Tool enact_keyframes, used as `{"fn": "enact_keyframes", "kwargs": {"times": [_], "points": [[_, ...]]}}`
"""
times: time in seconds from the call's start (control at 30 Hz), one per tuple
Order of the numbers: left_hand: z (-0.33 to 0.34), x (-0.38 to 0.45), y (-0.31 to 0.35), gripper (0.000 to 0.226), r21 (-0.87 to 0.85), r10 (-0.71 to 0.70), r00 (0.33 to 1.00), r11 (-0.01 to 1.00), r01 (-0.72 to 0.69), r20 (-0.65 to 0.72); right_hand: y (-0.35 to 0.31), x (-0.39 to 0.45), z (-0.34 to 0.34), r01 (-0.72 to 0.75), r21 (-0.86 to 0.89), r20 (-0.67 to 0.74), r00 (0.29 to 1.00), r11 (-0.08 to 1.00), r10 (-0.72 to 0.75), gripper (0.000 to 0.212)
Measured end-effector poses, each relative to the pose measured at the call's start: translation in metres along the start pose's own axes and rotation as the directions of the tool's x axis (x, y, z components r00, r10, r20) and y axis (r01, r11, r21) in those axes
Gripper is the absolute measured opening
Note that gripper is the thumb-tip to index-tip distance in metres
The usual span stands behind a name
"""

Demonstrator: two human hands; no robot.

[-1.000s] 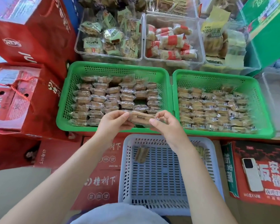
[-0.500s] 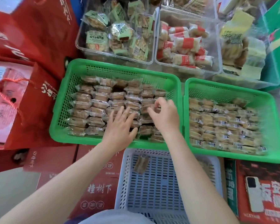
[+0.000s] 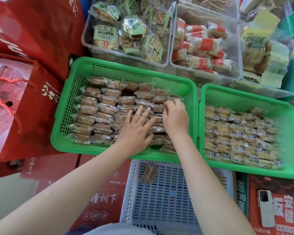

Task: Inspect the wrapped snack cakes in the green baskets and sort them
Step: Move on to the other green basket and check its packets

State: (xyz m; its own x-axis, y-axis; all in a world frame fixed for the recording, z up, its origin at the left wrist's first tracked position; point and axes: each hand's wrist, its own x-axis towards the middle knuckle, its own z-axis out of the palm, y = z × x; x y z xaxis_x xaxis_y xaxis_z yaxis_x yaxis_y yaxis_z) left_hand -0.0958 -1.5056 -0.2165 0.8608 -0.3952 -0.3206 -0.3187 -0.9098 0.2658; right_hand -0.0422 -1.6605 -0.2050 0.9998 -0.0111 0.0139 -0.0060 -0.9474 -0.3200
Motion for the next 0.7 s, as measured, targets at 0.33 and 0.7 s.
{"fn": "enact_keyframes", "kwargs": {"times": [0.33, 0.7], "points": [[0.007, 0.011, -0.003, 0.063, 0.052, -0.022, 0.996, 0.999, 0.017, 0.091, -0.005, 0.019, 0.000, 0.170, -0.330, 0.140, 0.982, 0.928, -0.130, 0.023], [0.006, 0.012, -0.001, 0.065, 0.066, -0.038, 0.993, 0.997, 0.031, 0.112, 0.008, 0.029, -0.030, -0.003, 0.080, 0.363, 0.932, 0.997, -0.026, 0.011]]}}
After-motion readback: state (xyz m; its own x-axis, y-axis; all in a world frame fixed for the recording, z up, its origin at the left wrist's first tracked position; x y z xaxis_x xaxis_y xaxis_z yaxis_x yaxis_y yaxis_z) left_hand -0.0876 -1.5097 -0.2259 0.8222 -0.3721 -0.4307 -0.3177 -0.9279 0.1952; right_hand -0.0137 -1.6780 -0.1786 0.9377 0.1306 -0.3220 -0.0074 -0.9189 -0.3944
